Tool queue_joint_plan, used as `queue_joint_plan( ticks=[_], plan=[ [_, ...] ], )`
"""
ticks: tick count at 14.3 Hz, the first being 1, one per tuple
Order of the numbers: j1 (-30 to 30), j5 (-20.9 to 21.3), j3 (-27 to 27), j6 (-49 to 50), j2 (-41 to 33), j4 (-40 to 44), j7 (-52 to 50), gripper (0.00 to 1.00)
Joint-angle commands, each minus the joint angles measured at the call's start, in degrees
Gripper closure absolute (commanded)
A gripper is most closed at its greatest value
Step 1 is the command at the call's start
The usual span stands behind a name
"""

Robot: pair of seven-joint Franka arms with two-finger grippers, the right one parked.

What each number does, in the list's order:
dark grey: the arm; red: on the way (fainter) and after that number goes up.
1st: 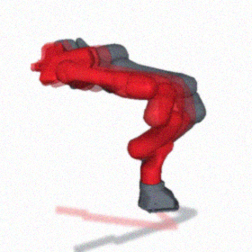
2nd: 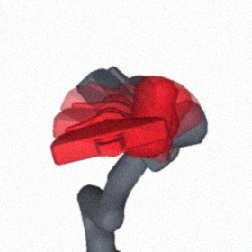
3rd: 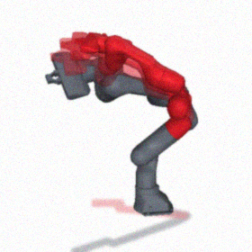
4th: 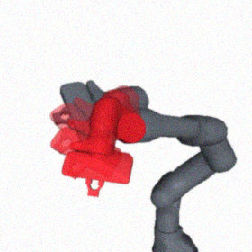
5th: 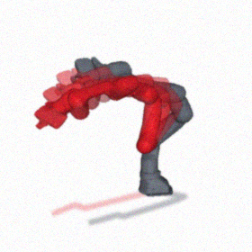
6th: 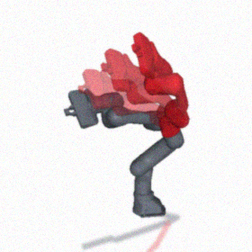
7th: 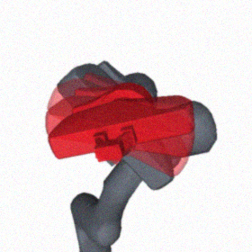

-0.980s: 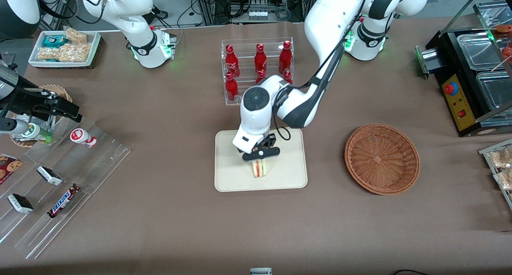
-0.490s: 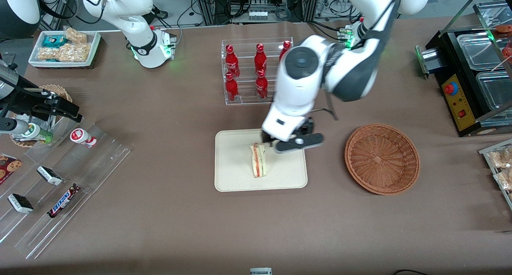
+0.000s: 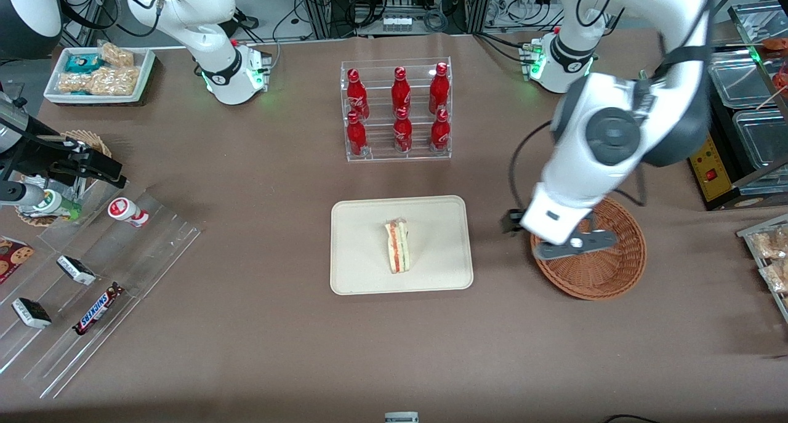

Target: Place sandwich from basket to tray

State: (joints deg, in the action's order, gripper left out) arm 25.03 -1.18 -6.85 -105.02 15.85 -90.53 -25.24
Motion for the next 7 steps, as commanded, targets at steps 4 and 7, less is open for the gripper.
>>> queue_joint_plan(
  ticks=[4, 7],
  plan=[
    [-9.99, 0.74, 0.79, 7.62, -10.3, -6.95, 17.66, 0.0],
    [-14.91, 1.18, 0.79, 11.06, -13.55, -6.95, 24.6, 0.0]
  ],
)
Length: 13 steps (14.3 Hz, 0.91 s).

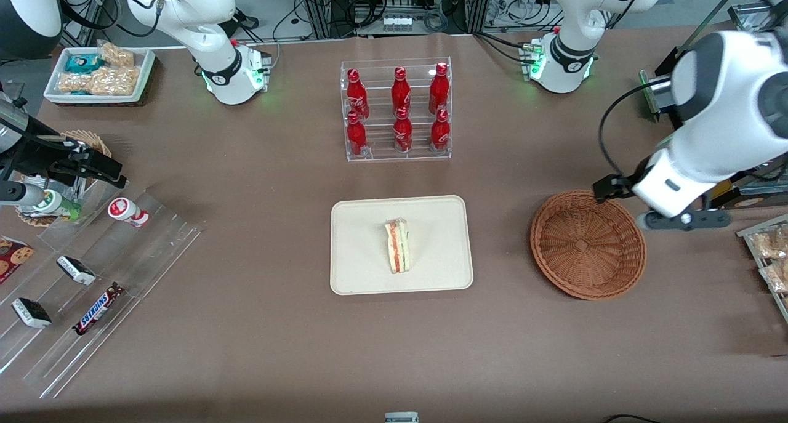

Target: Place sandwich from basket to tray

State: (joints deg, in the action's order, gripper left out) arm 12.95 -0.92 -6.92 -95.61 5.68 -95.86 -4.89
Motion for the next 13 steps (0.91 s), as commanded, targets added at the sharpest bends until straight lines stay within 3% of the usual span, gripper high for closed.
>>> queue_joint_plan(
  ticks=[1, 5, 9, 13],
  plan=[
    [-4.49, 0.92, 0.86, 2.52, -4.61, -1.53, 6.71, 0.0],
    [-7.4, 1.54, 1.12, 3.59, -8.83, -1.44, 11.48, 0.0],
    [-11.89, 1.45, 5.59, 4.72, -10.42, -0.65, 11.83, 0.0],
    [-11.45, 1.28, 5.6, 6.14, -9.98, -0.39, 11.66, 0.0]
  ],
)
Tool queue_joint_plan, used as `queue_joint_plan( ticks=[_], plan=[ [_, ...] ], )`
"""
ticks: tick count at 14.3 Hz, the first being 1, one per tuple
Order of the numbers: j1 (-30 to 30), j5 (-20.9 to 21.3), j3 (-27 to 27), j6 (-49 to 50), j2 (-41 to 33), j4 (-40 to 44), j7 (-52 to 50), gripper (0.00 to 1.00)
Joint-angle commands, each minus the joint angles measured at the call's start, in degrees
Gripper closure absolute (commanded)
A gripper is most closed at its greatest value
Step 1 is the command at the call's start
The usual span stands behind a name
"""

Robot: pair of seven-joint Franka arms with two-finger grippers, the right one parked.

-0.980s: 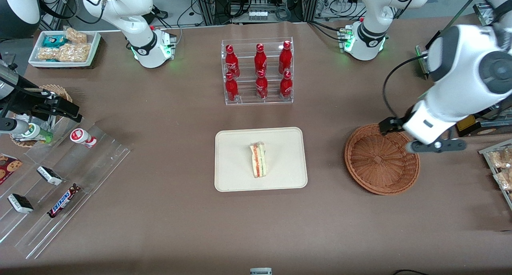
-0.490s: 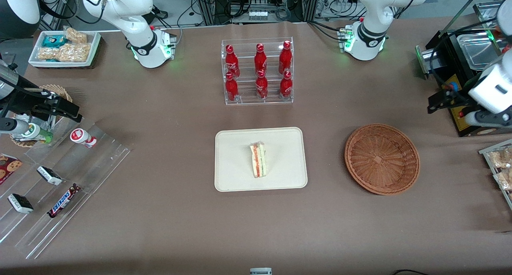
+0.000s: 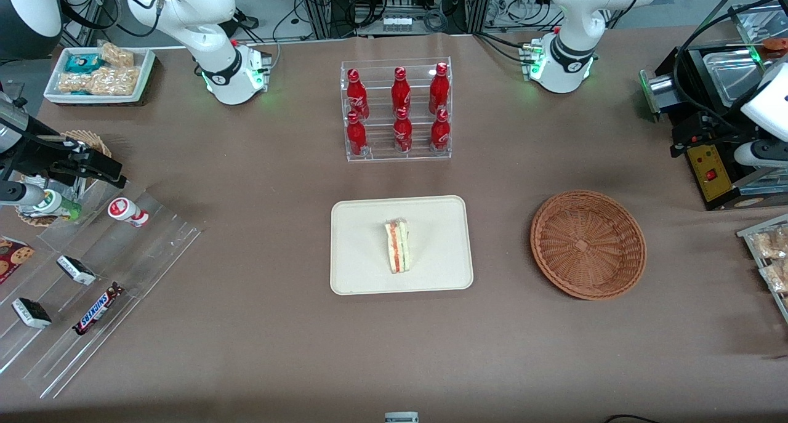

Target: Place sandwich from basket to tray

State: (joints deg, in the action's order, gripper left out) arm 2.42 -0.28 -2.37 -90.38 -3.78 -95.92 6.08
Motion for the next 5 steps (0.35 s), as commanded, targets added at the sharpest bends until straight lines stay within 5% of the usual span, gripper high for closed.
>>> queue_joint_plan(
  ticks=[1, 5],
  plan=[
    [-0.93, 0.63, 1.05, 1.16, -0.88, -0.41, 0.68, 0.0],
    [-0.58, 0.81, 1.14, 1.08, -0.7, -0.58, 0.68, 0.0]
  ],
)
